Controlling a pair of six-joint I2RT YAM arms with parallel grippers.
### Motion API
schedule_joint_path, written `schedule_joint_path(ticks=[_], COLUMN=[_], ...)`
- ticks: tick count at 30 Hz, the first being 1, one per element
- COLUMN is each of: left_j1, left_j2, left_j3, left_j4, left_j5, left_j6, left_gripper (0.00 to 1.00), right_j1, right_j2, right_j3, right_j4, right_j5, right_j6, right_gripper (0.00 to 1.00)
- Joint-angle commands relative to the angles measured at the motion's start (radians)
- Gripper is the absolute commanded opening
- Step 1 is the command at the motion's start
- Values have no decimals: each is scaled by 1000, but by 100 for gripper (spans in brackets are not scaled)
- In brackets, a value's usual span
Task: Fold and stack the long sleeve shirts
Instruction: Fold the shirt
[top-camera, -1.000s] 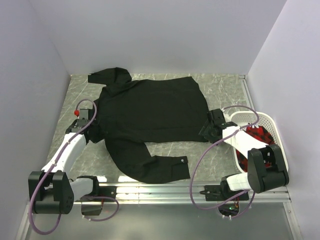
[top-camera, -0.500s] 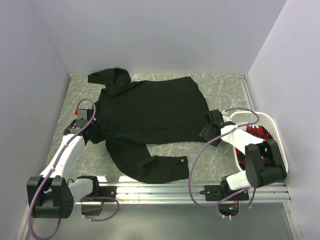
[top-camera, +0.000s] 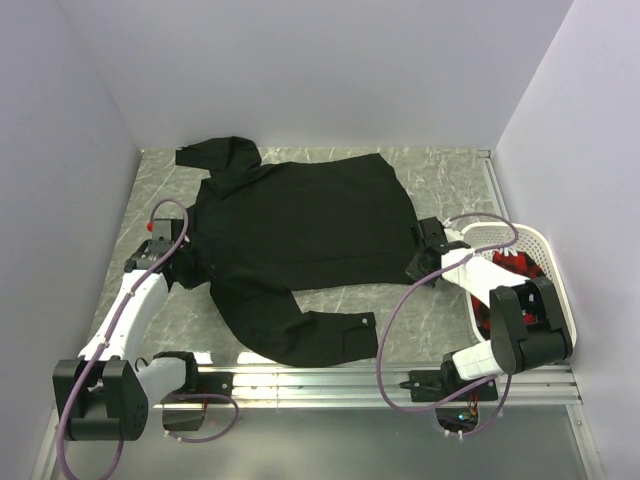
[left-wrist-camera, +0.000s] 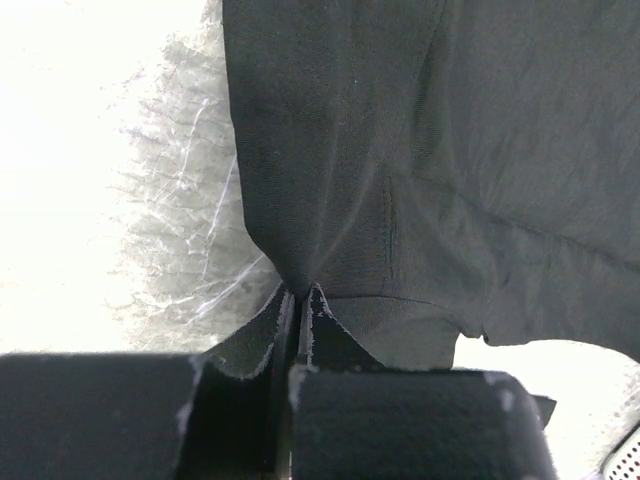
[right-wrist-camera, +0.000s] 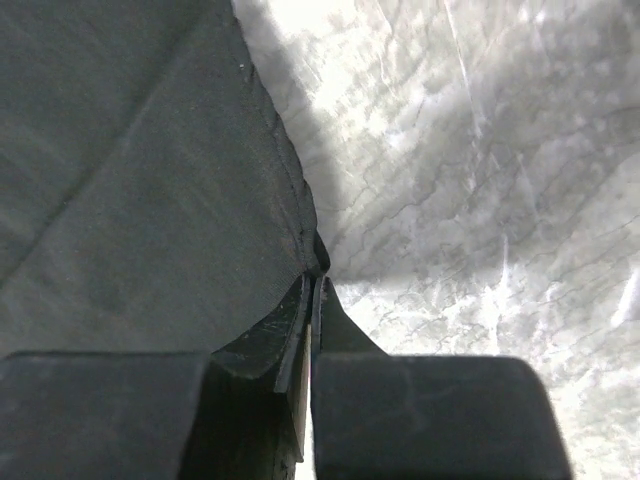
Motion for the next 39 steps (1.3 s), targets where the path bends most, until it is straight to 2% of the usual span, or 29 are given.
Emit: schedule_joint_path(ticks=[1, 9, 15, 24, 39], left_j1=[27, 53, 61, 64, 73], left_j2=[-18, -7, 31, 172, 352], left_j3=[36, 44, 48, 97, 148], left_j4=[-5, 16, 87, 183, 266], left_j5=[-26, -53, -52, -82, -67], left_j6=[6, -14, -57, -84, -81], left_gripper=[4, 3, 5, 6, 7], right_j1=[8, 0, 1, -2, -28], right_j2=[-47, -8, 82, 266, 392], right_j3=[80, 236, 321, 463, 577], right_j4=[-35, -86, -73, -67, -41], right_j5=[69, 62, 16, 37, 52], right_j6=[-54, -127, -142, -196, -194], right_gripper=[0, 0, 0, 0, 7])
